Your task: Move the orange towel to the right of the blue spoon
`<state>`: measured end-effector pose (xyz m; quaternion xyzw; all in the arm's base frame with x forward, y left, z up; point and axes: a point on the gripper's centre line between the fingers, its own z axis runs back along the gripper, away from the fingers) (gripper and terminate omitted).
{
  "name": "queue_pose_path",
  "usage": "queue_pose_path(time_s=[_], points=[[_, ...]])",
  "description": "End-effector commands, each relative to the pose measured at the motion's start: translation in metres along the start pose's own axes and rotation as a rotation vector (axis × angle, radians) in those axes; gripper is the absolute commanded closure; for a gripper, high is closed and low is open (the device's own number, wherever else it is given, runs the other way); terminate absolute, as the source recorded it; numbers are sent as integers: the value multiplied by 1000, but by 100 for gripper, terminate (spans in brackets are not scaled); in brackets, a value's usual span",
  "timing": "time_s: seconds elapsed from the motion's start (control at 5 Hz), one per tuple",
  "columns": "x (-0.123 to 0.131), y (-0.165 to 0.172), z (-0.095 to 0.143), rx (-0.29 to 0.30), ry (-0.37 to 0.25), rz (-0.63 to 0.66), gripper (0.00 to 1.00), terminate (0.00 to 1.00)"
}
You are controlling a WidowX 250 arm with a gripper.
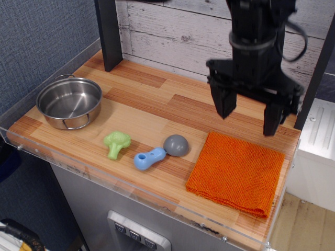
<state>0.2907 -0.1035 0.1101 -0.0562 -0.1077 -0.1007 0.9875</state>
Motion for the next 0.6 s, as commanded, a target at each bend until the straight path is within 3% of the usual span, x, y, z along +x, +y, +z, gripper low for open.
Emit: queue_pose_path(time_s=[0.0, 0.2, 0.4], points=[[-8, 1, 34, -10, -83, 26, 0, 0], [-8, 1, 34, -10, -83, 26, 0, 0], [-8, 1, 34, -10, -83, 26, 0, 100]])
